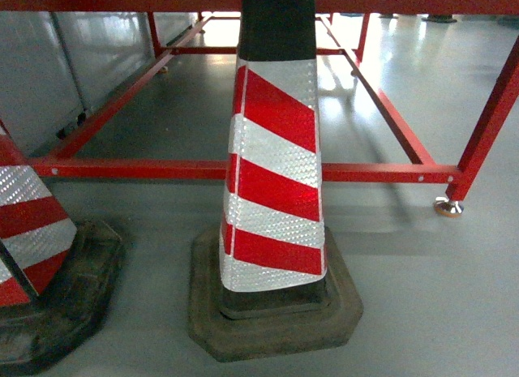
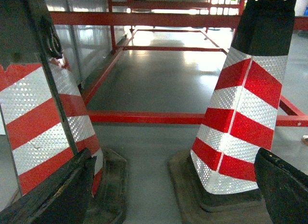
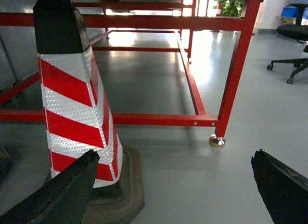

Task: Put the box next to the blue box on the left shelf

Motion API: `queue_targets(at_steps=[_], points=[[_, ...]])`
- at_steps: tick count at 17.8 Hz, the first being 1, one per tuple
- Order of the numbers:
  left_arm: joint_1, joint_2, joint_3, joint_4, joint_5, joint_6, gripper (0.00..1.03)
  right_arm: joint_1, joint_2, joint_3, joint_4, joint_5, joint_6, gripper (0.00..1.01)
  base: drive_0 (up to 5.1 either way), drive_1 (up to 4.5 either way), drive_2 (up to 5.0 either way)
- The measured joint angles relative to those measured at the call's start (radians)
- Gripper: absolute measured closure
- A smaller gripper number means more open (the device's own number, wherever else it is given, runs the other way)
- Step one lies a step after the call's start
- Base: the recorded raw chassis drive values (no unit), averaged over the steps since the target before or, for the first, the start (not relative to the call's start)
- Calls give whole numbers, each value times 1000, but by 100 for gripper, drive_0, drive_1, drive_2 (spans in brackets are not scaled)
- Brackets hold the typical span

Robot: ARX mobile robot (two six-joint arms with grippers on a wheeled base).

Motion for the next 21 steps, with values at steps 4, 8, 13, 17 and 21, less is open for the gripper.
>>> queue_targets(at_steps=[4, 8, 13, 17, 21], points=[[0, 0, 0, 0, 0, 0, 5, 0, 0, 0, 0, 0, 0, 3, 0, 0, 0], [0, 0, 0, 0, 0, 0, 5, 0, 0, 0, 0, 0, 0, 3, 0, 0, 0], [0, 0, 0, 0, 0, 0, 5, 0, 0, 0, 0, 0, 0, 3, 0, 0, 0], [0, 0, 0, 0, 0, 0, 5, 0, 0, 0, 0, 0, 0, 3, 0, 0, 0], [0, 0, 0, 0, 0, 0, 5, 0, 0, 0, 0, 0, 0, 3, 0, 0, 0]])
